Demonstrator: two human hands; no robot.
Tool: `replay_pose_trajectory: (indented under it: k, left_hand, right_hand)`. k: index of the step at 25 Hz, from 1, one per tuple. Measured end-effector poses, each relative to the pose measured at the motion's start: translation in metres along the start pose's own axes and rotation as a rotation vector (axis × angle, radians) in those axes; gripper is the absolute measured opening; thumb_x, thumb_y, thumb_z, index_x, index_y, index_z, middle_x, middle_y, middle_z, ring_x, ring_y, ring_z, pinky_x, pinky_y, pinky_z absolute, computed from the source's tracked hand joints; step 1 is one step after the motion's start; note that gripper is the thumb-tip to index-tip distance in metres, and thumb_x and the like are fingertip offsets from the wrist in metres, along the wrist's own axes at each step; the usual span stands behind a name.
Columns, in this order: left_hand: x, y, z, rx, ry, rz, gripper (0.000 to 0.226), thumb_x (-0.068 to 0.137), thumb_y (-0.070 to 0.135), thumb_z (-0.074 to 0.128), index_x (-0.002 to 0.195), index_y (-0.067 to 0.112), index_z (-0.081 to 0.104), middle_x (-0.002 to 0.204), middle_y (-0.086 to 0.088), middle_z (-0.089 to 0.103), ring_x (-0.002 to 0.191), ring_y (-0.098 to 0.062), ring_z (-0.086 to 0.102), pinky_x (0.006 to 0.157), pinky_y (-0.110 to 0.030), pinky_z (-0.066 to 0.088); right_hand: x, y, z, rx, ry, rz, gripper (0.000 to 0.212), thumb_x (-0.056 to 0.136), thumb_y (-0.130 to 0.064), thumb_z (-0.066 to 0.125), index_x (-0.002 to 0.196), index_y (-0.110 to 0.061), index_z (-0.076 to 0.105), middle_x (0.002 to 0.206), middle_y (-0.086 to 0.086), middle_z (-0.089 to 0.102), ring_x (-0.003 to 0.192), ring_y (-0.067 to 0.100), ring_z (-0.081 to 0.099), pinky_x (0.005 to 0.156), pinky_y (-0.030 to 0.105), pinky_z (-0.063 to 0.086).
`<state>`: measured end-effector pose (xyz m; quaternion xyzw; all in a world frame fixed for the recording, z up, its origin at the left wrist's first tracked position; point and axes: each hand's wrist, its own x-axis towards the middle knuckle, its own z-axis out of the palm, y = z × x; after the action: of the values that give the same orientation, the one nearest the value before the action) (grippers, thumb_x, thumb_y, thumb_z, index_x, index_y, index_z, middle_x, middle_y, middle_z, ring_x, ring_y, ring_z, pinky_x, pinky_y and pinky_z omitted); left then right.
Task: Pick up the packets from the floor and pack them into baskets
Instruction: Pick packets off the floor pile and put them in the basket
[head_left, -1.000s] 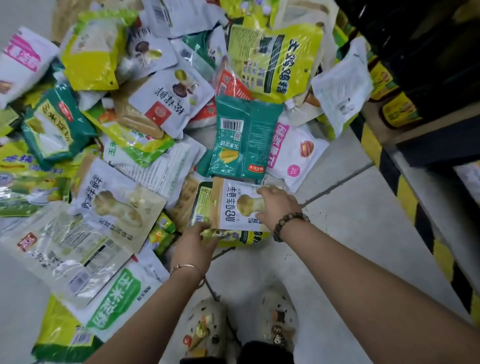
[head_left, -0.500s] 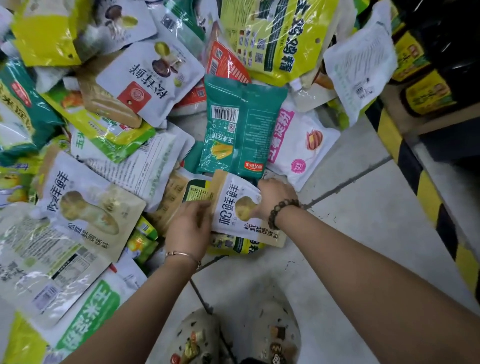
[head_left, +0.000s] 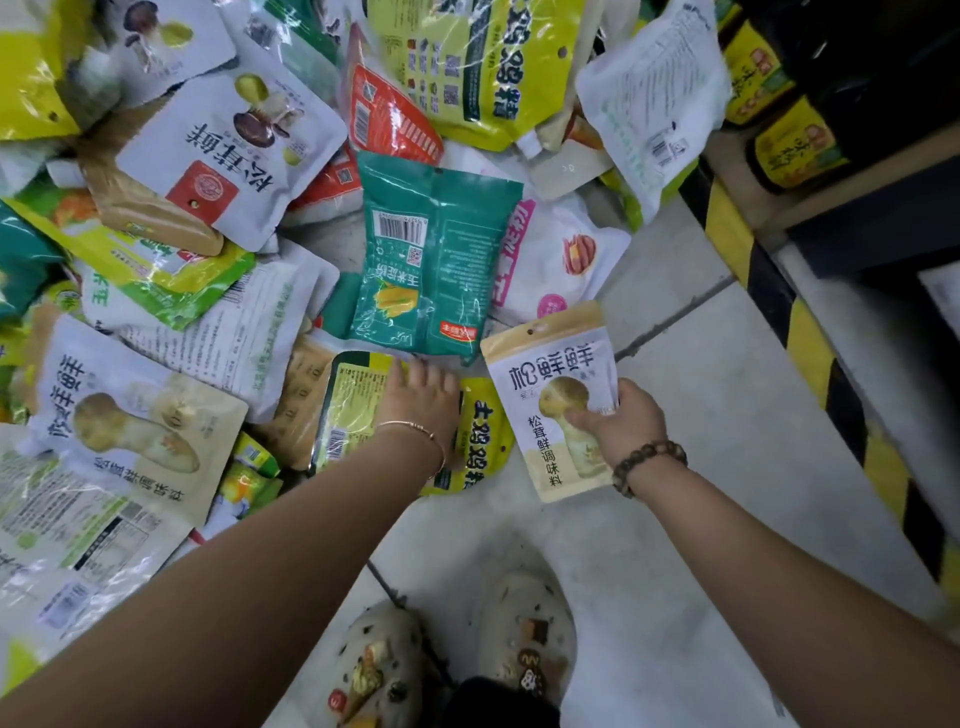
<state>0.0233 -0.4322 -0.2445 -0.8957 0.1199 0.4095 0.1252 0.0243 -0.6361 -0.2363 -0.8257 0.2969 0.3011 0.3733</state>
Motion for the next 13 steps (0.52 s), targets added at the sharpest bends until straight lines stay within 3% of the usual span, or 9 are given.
replay_pose_trajectory:
  k: [4,7,10,13]
  left_hand:
    - [0.009,0.002,0.002,0.0,-0.072,-0.057,0.106,0.058,0.07,0.07,0.136,0.011,0.031,0.134,-0.01,0.047,0.127,-0.027,0.043,0.109,-0.048,0.021]
    - [0.008,-0.012,0.009,-0.24,-0.195,-0.075,0.067,0.067,0.06,0.072,0.115,0.017,0.055,0.113,-0.003,0.064,0.106,-0.023,0.06,0.092,-0.036,0.044]
    - [-0.017,-0.015,0.026,-0.513,-0.214,-0.14,0.038,0.081,0.048,0.065,0.098,0.016,0.055,0.108,-0.007,0.065,0.099,-0.026,0.061,0.077,-0.031,0.046]
    - [-0.055,-0.011,0.025,-0.595,-0.123,-0.23,0.039,0.086,0.05,0.058,0.098,0.014,0.051,0.103,-0.012,0.064,0.095,-0.031,0.061,0.077,-0.034,0.049]
  right_hand:
    - [0.004,0.013,-0.002,0.073,0.027,0.044,0.029,0.076,-0.015,0.075,0.1,-0.006,0.062,0.098,0.008,0.067,0.087,0.025,0.062,0.074,0.032,0.051]
    - [0.003,0.016,-0.004,0.152,0.042,0.076,0.031,0.077,-0.015,0.075,0.102,-0.002,0.062,0.099,0.011,0.066,0.085,0.023,0.061,0.065,0.027,0.047]
    - [-0.005,0.013,-0.017,0.195,0.047,0.086,0.032,0.077,-0.016,0.074,0.102,-0.001,0.061,0.098,0.01,0.064,0.078,0.02,0.058,0.05,0.02,0.038]
    - [-0.022,0.011,-0.043,0.236,0.076,0.107,0.03,0.077,-0.016,0.075,0.1,-0.003,0.062,0.096,0.009,0.064,0.078,0.021,0.059,0.052,0.021,0.04]
